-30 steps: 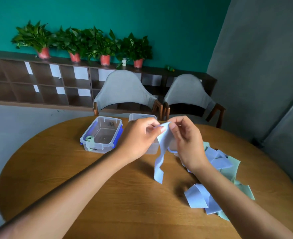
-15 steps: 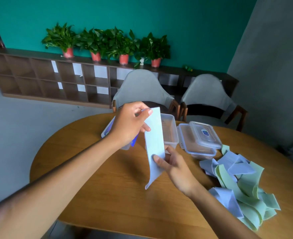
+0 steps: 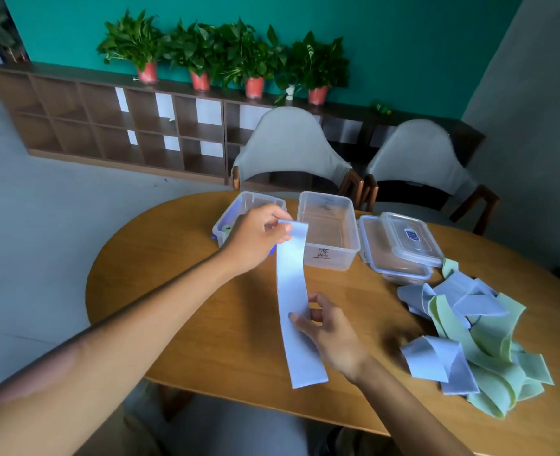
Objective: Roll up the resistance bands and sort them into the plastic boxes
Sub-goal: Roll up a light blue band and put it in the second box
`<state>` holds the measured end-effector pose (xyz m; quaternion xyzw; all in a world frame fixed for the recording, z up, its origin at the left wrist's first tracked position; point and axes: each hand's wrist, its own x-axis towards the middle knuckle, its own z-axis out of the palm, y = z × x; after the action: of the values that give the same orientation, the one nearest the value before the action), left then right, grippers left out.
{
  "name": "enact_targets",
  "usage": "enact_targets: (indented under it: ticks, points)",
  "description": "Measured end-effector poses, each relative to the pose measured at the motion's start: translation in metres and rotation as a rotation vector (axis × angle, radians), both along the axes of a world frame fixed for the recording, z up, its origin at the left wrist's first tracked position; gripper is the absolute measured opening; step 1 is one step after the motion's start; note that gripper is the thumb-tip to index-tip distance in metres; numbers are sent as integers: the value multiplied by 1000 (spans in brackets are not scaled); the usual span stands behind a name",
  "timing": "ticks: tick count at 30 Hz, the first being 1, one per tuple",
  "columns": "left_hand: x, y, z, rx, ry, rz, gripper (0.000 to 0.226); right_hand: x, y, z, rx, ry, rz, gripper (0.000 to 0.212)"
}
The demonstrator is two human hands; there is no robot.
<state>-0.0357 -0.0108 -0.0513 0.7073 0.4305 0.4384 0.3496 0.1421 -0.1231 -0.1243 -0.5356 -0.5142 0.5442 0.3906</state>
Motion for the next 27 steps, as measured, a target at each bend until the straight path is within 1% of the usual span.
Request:
enact_targets:
  ticks: [2,6,9,14,16,18,21,23,27]
  points:
    - [4,2,-30,-20,85,31,4,-2,-4,-7,-63,-19,16,36]
    - [10,8,-72,-109,187,106,9,-5,-14,-18,-164,-42,73,55]
    - [13,12,-88,-118,302,96,13,-4,-20,-23,-196,-26,79,58]
    - [11,20,-107,-219,276,38,24,3,-25,-24,-189,-176,106,66]
    - [9,20,-111,-230,239,51,31,5,-28,-24,-185,-194,102,66]
    - [8,18,-113,-238,184,66,42,5,-30,-26,-195,-181,89,64]
    - [5,13,-117,-228,90,49,52,4,-34,-35,-214,-146,51,57]
    - [3,9,-119,-205,50,54,52,3,-38,-40,-220,-128,11,51]
    - [-1,-2,-122,-185,44,102,42,0,-45,-45,-214,-36,-102,37]
